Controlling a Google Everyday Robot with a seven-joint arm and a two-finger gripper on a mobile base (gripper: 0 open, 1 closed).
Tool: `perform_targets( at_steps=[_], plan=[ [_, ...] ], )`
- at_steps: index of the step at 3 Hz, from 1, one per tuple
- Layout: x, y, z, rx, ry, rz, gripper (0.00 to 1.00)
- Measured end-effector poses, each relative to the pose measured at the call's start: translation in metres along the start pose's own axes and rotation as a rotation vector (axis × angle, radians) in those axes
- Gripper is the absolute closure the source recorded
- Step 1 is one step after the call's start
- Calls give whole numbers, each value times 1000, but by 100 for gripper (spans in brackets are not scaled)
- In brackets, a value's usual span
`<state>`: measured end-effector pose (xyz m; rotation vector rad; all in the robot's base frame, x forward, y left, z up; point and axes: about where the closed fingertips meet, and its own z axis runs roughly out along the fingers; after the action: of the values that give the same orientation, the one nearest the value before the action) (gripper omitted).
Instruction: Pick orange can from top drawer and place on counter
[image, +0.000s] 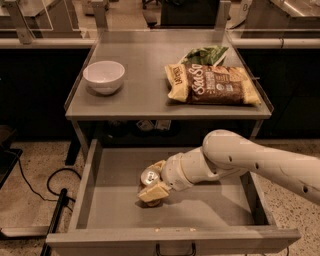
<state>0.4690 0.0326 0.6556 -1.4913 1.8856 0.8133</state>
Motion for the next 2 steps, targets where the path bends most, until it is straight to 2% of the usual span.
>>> perform_targets(
  at_steps=[1,2],
  plan=[
    [0,0,0,0,0,0,76],
    [-10,-1,-8,-3,6,25,98]
  ],
)
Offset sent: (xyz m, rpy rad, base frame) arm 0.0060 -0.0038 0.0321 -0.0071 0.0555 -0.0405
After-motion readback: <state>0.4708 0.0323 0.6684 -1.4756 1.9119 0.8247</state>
